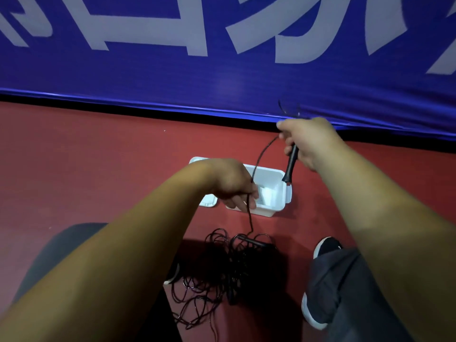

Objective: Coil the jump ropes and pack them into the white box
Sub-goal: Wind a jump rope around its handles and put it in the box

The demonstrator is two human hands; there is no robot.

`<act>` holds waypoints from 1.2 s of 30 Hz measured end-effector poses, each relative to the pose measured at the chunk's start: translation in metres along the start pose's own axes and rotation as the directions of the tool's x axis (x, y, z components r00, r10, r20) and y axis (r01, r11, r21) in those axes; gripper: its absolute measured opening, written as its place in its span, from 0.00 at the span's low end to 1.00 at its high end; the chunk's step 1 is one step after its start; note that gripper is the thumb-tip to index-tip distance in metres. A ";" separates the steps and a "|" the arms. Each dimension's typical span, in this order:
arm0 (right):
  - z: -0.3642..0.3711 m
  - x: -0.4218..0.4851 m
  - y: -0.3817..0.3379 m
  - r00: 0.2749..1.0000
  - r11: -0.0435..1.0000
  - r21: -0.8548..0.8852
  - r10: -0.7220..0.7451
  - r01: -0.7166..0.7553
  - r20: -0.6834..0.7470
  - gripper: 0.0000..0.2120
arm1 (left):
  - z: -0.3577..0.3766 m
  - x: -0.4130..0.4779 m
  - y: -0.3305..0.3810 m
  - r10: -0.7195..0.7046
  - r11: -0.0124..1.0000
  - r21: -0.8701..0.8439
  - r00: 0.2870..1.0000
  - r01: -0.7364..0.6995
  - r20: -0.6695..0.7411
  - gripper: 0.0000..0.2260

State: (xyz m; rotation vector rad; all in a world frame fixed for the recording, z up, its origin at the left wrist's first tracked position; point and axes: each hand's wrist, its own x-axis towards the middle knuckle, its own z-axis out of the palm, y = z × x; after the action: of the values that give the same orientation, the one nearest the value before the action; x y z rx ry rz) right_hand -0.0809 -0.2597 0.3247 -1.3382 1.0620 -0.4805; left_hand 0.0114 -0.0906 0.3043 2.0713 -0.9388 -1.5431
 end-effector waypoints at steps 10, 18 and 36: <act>0.006 -0.015 0.036 0.892 0.895 -0.377 0.356 -0.239 0.280 0.05 | -0.033 -0.020 0.018 -0.005 0.628 -0.730 0.936 -0.271 -0.352 0.11; 0.016 -0.032 0.037 0.813 0.938 -0.344 0.230 -0.040 0.534 0.09 | -0.057 -0.025 0.014 -0.089 0.200 -0.885 0.892 -0.421 -0.444 0.10; 0.009 -0.015 0.002 0.985 0.954 0.287 -0.122 0.082 0.125 0.07 | -0.008 0.004 -0.014 0.185 0.968 0.218 0.940 -0.124 -0.287 0.06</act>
State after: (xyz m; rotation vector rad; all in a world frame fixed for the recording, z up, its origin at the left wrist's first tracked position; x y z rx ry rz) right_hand -0.0809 -0.2421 0.3270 -1.1585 0.7772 -0.5824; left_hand 0.0239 -0.0841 0.2949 2.2264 -1.1405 -1.0460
